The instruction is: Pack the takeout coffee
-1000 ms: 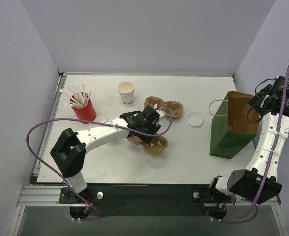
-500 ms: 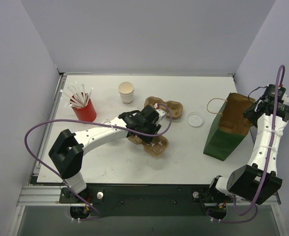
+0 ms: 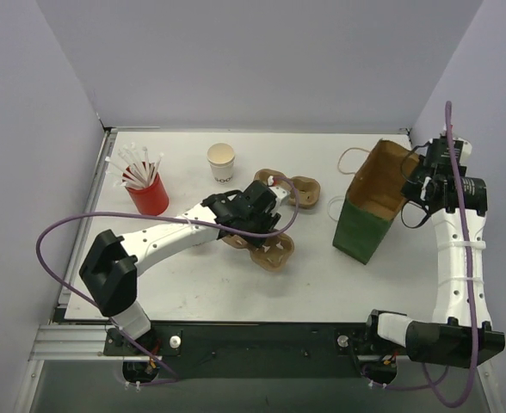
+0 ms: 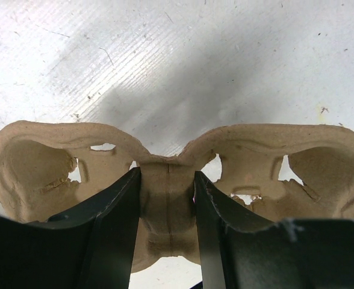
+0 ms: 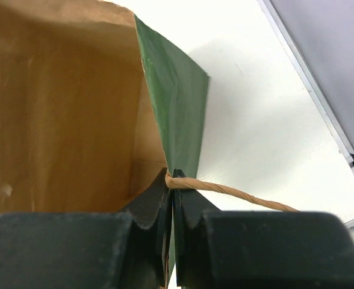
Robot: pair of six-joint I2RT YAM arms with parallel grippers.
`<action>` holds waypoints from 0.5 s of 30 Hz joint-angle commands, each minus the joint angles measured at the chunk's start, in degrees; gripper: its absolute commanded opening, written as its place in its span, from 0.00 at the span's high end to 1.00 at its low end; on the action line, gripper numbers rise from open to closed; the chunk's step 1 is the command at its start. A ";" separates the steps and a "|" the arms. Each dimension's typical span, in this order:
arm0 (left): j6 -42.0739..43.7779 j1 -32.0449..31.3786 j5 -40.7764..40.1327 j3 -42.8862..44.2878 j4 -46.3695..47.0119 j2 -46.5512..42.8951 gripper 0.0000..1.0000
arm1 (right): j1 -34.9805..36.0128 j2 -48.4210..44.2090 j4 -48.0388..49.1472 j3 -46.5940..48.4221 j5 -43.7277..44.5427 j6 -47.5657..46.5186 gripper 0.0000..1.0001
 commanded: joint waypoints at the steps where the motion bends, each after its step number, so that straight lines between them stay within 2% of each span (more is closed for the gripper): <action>1: 0.14 -0.09 -1.31 3.80 -0.94 -4.40 0.52 | 6.91 -1.23 -4.75 3.21 8.04 -3.24 1.00; 4: -0.03 -0.09 -1.40 4.86 -1.64 -5.45 0.53 | 9.91 -1.14 -6.95 5.40 9.46 -4.82 1.00; 11: -0.56 0.00 -2.28 6.53 -2.96 -6.87 0.53 | 18.07 0.09 -10.38 9.19 6.56 -9.48 1.00; 15: -0.65 0.00 -3.07 6.88 -4.19 -6.87 0.53 | 20.11 0.18 -10.21 7.79 -0.72 -10.89 1.00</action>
